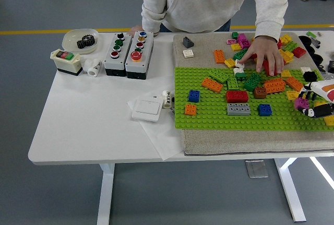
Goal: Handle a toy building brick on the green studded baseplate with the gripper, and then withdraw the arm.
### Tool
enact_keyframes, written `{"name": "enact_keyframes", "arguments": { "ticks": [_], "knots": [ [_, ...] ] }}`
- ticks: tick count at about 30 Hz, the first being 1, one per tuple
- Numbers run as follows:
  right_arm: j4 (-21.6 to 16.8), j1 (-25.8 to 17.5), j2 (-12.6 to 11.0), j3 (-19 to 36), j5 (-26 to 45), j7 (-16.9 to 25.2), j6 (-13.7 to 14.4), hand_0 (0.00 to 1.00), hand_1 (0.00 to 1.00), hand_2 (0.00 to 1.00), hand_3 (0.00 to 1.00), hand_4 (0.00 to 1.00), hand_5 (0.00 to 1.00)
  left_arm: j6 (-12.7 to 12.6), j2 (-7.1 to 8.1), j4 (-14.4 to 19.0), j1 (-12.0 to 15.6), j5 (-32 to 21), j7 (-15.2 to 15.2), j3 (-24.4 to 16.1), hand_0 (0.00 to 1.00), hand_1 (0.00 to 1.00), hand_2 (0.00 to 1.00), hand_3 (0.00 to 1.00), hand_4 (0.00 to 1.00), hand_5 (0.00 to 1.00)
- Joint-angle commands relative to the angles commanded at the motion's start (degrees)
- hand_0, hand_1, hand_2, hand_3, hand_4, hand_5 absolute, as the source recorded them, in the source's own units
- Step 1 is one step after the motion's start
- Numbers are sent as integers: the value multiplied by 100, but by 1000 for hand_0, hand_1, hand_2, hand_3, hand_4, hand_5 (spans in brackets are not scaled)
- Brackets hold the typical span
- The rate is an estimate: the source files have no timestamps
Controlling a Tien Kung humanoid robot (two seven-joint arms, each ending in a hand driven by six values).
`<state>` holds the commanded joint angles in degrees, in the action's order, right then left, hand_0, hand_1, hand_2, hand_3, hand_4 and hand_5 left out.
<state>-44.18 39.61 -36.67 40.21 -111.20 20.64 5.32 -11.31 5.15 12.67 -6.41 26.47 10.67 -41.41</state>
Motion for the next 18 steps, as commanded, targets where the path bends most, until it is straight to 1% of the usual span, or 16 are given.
{"name": "enact_keyframes", "arguments": {
  "ticks": [5,9,13,18],
  "knots": [
    [-444,16,-41,-36,-154,36,101,509,492,533,490,614,358,1,0,-1,5,10,4,-8,802,846,846,742,810,688],
    [-738,75,-50,-201,-357,44,205,509,492,533,490,614,358,0,0,0,8,17,8,-12,802,846,846,742,810,688],
    [-854,138,-31,-341,-498,23,260,510,493,534,490,614,356,-3,2,0,10,15,7,-14,802,846,845,744,810,687],
    [-878,279,107,-547,-570,-73,250,511,494,534,491,614,355,-11,8,5,13,1,11,-4,802,846,845,743,811,688]
  ]
}}
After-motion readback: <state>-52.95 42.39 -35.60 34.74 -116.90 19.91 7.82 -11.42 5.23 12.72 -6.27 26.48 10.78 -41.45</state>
